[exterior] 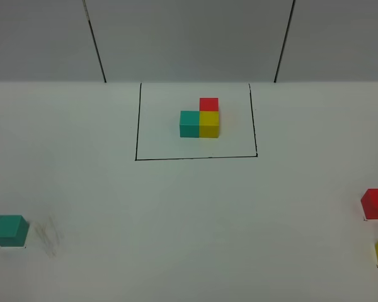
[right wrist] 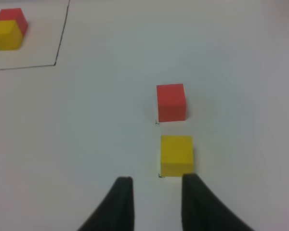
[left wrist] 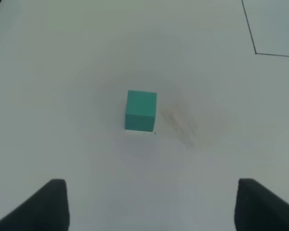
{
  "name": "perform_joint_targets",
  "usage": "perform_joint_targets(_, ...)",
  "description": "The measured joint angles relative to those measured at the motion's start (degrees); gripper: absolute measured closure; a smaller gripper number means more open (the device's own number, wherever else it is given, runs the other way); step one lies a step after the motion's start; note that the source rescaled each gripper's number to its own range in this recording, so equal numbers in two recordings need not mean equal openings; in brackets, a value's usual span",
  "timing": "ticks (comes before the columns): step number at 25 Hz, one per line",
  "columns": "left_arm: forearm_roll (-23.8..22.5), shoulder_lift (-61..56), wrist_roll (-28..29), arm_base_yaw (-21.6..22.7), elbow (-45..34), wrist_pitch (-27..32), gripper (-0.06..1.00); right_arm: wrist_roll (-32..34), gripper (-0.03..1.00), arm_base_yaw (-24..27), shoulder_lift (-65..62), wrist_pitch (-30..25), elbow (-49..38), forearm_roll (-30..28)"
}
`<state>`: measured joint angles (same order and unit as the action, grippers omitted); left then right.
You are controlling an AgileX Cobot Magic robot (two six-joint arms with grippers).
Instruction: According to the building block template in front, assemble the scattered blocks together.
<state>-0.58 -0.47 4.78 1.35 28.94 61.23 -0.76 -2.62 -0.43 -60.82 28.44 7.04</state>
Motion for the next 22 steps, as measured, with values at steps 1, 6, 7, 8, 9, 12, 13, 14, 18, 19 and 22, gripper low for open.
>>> perform_joint_targets(1,0.00,0.00,0.00,0.00,0.00,0.00,0.22,0.00,0.97,0.00,0.00,0.00,0.00,0.00)
perform_joint_targets(6,0.00,0.00,0.00,0.00,0.00,0.00,0.22,0.00,0.97,0.00,0.00,0.00,0.00,0.00)
perform_joint_targets(7,0.00,0.00,0.00,0.00,0.00,0.00,0.22,0.00,0.97,0.00,0.00,0.00,0.00,0.00)
perform_joint_targets(8,0.00,0.00,0.00,0.00,0.00,0.00,0.22,0.00,0.97,0.00,0.00,0.00,0.00,0.00)
perform_joint_targets(9,0.00,0.00,0.00,0.00,0.00,0.00,0.22,0.00,0.97,0.00,0.00,0.00,0.00,0.00)
perform_joint_targets(12,0.00,0.00,0.00,0.00,0.00,0.00,0.22,0.00,0.97,0.00,0.00,0.00,0.00,0.00)
perform_joint_targets(13,0.00,0.00,0.00,0.00,0.00,0.00,0.22,0.00,0.97,0.00,0.00,0.00,0.00,0.00)
perform_joint_targets(14,0.00,0.00,0.00,0.00,0.00,0.00,0.22,0.00,0.97,0.00,0.00,0.00,0.00,0.00)
perform_joint_targets(18,0.00,0.00,0.00,0.00,0.00,0.00,0.22,0.00,0.97,0.00,0.00,0.00,0.00,0.00)
perform_joint_targets(19,0.00,0.00,0.00,0.00,0.00,0.00,0.22,0.00,0.97,0.00,0.00,0.00,0.00,0.00)
perform_joint_targets(22,0.00,0.00,0.00,0.00,0.00,0.00,0.22,0.00,0.97,0.00,0.00,0.00,0.00,0.00)
